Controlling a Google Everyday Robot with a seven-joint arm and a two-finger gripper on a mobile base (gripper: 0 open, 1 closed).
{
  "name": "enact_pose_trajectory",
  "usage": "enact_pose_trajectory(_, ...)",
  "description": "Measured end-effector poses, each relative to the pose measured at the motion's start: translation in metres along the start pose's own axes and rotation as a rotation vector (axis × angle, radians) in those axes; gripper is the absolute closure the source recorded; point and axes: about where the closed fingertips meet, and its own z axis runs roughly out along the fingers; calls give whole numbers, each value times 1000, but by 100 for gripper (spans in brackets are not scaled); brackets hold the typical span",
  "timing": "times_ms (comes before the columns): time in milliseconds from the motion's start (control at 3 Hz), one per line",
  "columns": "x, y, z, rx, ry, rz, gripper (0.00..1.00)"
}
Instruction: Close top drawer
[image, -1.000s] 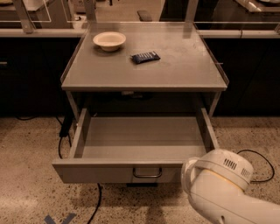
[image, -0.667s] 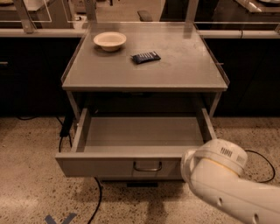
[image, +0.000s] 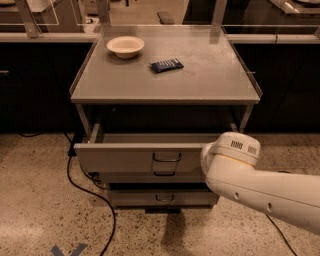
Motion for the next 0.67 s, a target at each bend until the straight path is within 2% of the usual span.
enact_pose_trajectory(667, -1, -2, 6, -7, -11, -11, 100)
